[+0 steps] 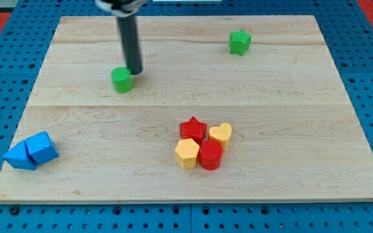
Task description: Move the green circle into the blue cube
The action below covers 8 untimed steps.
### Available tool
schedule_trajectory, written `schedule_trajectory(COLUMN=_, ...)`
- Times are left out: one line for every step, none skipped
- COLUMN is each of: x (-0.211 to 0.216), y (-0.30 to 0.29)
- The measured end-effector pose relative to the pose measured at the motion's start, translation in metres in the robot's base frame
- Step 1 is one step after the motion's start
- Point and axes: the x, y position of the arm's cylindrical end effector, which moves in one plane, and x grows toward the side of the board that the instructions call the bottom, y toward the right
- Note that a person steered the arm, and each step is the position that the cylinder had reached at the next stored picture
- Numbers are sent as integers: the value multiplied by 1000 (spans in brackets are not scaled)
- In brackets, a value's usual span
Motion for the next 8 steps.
schedule_trajectory(x=30, y=-42)
schedule_trajectory(x=59, y=-91)
schedule_trajectory(x=82, y=-138)
schedule_trajectory(x=75, y=-158)
schedule_trajectory(x=33, y=-129)
schedule_trajectory(x=38, y=-77)
schedule_trajectory(x=61, y=-70)
schedule_trajectory(x=67, y=-62)
